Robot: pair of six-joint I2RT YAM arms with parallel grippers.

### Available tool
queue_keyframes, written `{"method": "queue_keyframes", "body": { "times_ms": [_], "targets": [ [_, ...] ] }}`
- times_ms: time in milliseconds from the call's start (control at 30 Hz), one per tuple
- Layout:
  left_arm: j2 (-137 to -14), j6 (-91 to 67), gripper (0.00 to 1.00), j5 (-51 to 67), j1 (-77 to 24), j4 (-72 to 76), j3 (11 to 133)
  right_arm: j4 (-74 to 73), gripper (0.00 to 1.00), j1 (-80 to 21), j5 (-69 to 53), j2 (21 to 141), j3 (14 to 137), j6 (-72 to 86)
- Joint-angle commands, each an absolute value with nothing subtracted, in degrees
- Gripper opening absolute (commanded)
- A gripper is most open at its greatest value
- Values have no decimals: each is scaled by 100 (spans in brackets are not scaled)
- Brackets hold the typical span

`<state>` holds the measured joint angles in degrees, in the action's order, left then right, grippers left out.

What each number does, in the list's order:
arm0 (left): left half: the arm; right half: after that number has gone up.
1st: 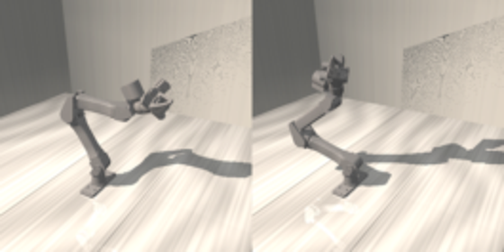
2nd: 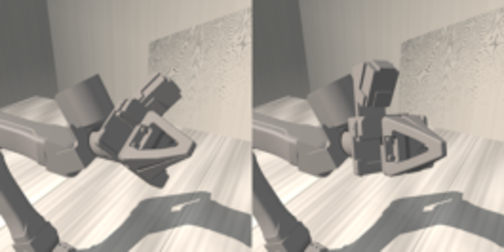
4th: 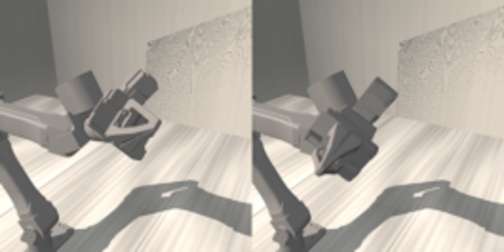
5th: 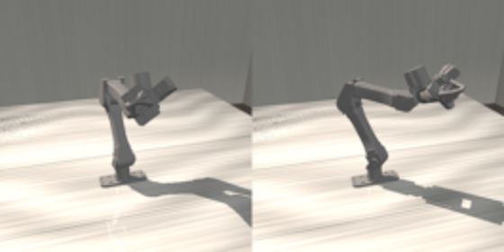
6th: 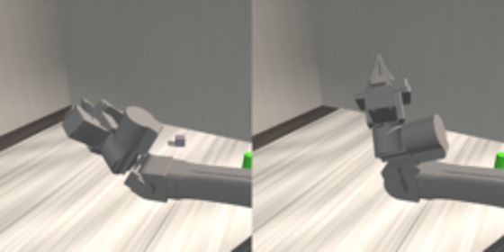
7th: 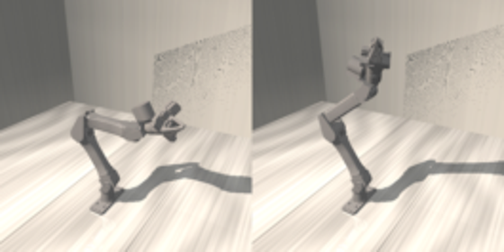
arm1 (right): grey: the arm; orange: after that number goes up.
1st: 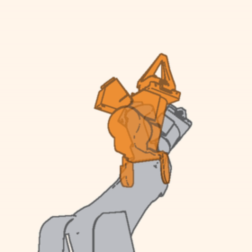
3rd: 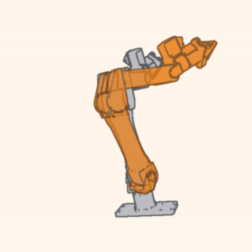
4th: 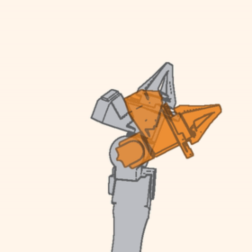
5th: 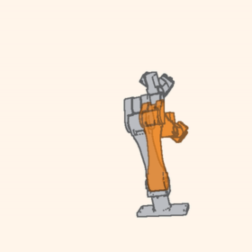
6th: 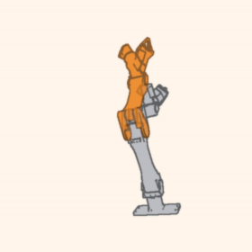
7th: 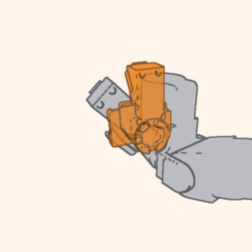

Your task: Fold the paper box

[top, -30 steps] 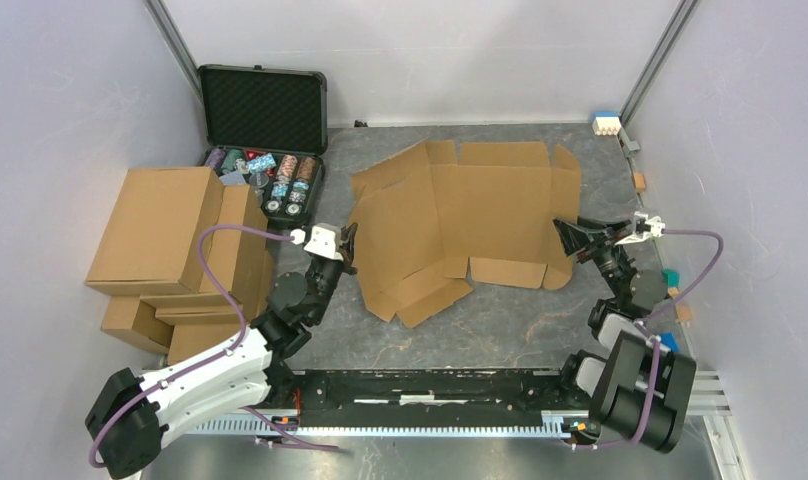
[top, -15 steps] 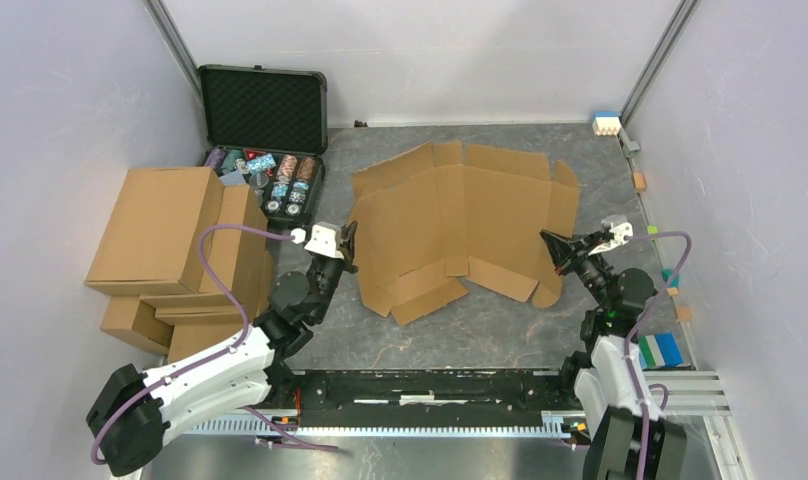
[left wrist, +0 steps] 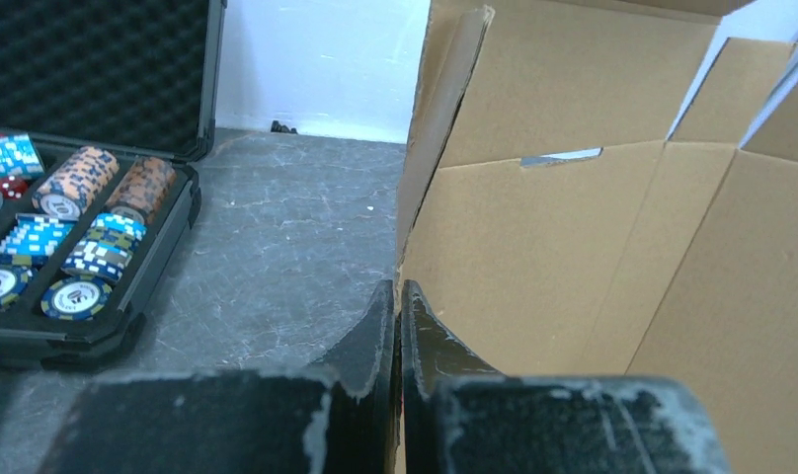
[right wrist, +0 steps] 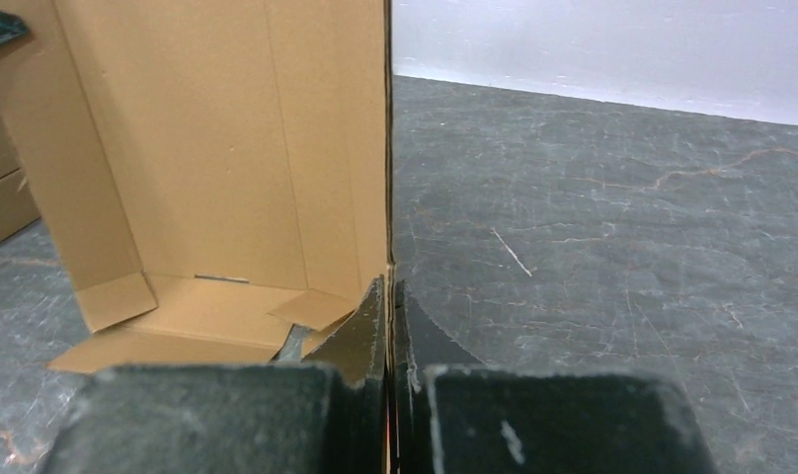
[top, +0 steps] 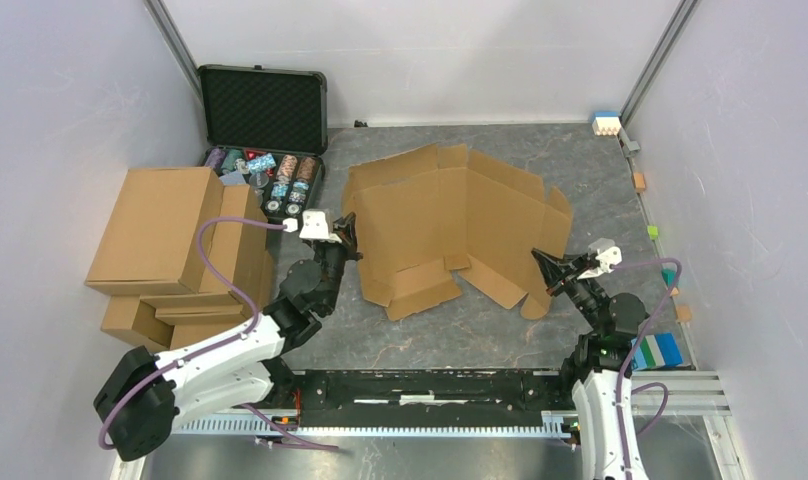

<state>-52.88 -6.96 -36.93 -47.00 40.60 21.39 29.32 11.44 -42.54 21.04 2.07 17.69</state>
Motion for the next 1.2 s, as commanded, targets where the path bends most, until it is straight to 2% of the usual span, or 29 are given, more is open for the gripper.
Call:
{"method": "queue_keyframes", "body": {
  "times_ms": [0, 200, 533, 667, 767, 833, 967, 1167],
  "targets": [
    [-5501, -1419, 2, -4125, -4737, 4247, 2373, 2044, 0, 1012, -4644, 1749, 66, 1593],
    [-5878, -2098, 2, -4653, -4737, 4153, 2617, 1570, 0, 910, -4743, 1459, 153, 1369],
    [-5871, -2419, 3, -4223, -4737, 3929, 2342, 2573, 0, 741, -5135, 1449, 61, 2107],
    [-5516, -2428, 14, -3970, -4738, 3335, 2179, 2644, 0, 695, -5115, 1389, 45, 2159],
    [-5398, -2443, 31, -3899, -4729, 3015, 2082, 2667, 0, 686, -5116, 1380, 42, 2172],
    [-5402, -2427, 36, -3916, -4689, 2803, 2093, 2665, 0, 685, -5106, 1388, 52, 2176],
    [-5604, -2356, 37, -3560, -4405, 2458, 2224, 2679, 0, 677, -5116, 1380, 70, 2180],
    [-6019, -2373, 30, -3126, -4175, 2025, 2536, 2654, 0, 672, -5106, 1347, 79, 2223]
  ]
}}
